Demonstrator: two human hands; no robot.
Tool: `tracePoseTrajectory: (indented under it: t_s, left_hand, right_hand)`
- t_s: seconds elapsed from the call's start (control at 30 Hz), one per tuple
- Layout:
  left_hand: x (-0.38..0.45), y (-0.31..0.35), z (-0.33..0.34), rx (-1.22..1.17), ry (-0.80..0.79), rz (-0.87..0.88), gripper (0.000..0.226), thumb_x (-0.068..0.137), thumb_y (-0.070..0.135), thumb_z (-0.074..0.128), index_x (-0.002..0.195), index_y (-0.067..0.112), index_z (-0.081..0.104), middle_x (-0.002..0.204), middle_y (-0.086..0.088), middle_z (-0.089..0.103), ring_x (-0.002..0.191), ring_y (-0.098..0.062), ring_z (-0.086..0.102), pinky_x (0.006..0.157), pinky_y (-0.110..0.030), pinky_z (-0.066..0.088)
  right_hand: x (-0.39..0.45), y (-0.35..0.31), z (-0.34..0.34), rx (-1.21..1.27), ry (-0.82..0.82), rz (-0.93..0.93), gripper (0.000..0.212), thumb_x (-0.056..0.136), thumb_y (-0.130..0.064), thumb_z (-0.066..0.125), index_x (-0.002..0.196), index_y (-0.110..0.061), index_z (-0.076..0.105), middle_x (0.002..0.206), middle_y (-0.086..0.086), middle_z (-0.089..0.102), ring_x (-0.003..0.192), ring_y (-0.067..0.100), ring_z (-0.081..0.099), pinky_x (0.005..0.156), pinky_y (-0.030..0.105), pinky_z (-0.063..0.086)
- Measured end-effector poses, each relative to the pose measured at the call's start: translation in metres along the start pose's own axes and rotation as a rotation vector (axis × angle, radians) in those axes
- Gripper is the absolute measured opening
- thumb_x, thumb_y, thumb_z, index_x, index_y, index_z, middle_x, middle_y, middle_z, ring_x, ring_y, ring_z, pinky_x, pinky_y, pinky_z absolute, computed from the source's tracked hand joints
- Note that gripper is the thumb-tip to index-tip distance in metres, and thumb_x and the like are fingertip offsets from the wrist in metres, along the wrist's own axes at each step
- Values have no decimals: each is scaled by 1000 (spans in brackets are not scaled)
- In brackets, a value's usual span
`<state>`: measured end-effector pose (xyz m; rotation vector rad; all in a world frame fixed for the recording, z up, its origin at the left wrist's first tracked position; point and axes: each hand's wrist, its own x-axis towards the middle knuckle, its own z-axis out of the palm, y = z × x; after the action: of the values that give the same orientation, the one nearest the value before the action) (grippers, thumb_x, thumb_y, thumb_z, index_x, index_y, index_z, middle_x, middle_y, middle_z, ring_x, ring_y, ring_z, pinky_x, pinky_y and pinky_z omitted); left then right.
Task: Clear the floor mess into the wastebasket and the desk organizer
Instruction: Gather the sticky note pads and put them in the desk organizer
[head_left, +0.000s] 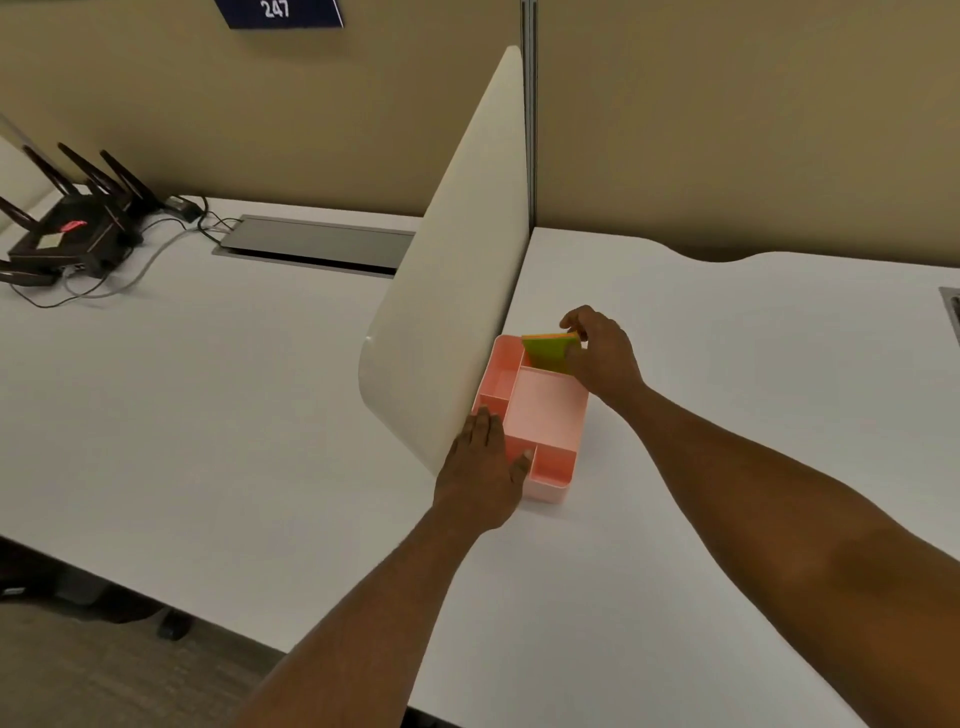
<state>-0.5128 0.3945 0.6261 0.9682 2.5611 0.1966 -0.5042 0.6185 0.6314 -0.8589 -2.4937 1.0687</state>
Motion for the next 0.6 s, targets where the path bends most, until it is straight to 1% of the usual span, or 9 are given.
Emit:
tracePoseTrajectory:
  t_s: [0.07,0.13,0.2,0.27,0.33,0.47,0.6]
  left_hand:
    - [0,0,0,8,-9,1,77,98,57,27,154,11,0,164,-7,4,151,-24,4,120,-38,9]
    - [-1,0,-1,7,-27,-2,78,98,58,27,154,11,0,164,-7,3,151,-24,3,121,-38,9]
    - [-2,1,-5,11,-32,-1,79,98,58,28,154,10,0,164,-8,4,151,-25,3,121,-39,10]
    - [-2,3,-9,7,-33,11,80,98,58,28,154,8,1,164,-10,5,151,-26,4,121,-39,11]
    - [-4,4,-14,24,-20,20,79,98,56,30,154,7,2,163,-11,5,151,-27,5,121,-39,12]
    - [-16,6,-21,40,23,70,78,99,55,31,153,6,4,163,-13,7,150,-29,8,121,-40,14]
    - [-42,9,-24,56,55,135,77,99,55,28,153,5,5,163,-14,6,150,-30,8,121,-40,13]
  right_hand:
    - [-5,7,-2,-151,-12,37,28,89,-18,56,117,-21,58,119,5,60,113,23,50,87,35,46]
    - [-14,14,-5,-236,-43,85,36,94,-33,53,130,-25,53,135,4,54,127,24,43,103,42,41]
    - [-22,15,-10,-258,-51,97,46,97,-42,47,139,-24,44,145,4,46,136,26,37,110,45,35]
    - [-31,11,-13,-268,-56,103,52,97,-47,44,142,-23,40,149,4,42,139,26,34,113,46,32]
    - [-46,7,-16,-285,-53,93,54,97,-50,43,143,-22,39,150,3,41,140,26,34,113,46,31]
    - [-90,-1,-19,-274,-7,68,55,96,-51,43,141,-19,41,147,5,46,137,27,38,111,45,34]
    - [-144,-6,-21,-282,20,101,55,96,-51,42,140,-19,43,146,4,47,136,25,38,111,44,35]
